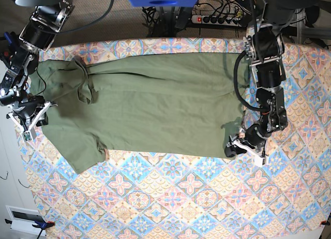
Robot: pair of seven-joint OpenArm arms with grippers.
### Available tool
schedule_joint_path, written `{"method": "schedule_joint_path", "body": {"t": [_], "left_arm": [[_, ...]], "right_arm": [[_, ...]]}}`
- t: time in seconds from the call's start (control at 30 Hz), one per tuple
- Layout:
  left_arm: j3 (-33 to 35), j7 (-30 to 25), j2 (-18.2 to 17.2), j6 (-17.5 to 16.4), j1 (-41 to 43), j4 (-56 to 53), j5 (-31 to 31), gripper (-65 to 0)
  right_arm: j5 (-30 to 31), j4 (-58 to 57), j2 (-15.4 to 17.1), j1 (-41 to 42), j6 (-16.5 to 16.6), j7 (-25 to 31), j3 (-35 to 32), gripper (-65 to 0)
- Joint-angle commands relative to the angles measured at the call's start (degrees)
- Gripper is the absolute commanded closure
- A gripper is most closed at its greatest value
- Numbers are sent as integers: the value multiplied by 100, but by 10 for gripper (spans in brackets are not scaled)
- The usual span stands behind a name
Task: Layout the t-shirt on the table in an organized manner, then fold the t-shirt properly
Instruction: 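Move the left gripper along the shirt side to the hem corner and grasp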
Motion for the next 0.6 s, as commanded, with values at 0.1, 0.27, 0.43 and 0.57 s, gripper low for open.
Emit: {"method": "schedule_joint_path", "body": {"t": [0.1, 0.27, 0.43, 0.57], "left_arm": [[-5, -252, 102, -35, -132, -117, 11, -336], [-14, -252, 154, -35, 9, -3, -60, -336], [-58, -252, 75, -35, 237, 815, -77, -336], [-234, -252, 31, -35, 255, 999, -77, -336]], "right_arm": [[59, 141, 123, 101, -5, 124, 51, -114], [59, 141, 123, 101, -5, 132, 51, -114], [59, 132, 123, 101, -5, 132, 51, -114], [59, 141, 123, 101, -5, 132, 42, -114]]}}
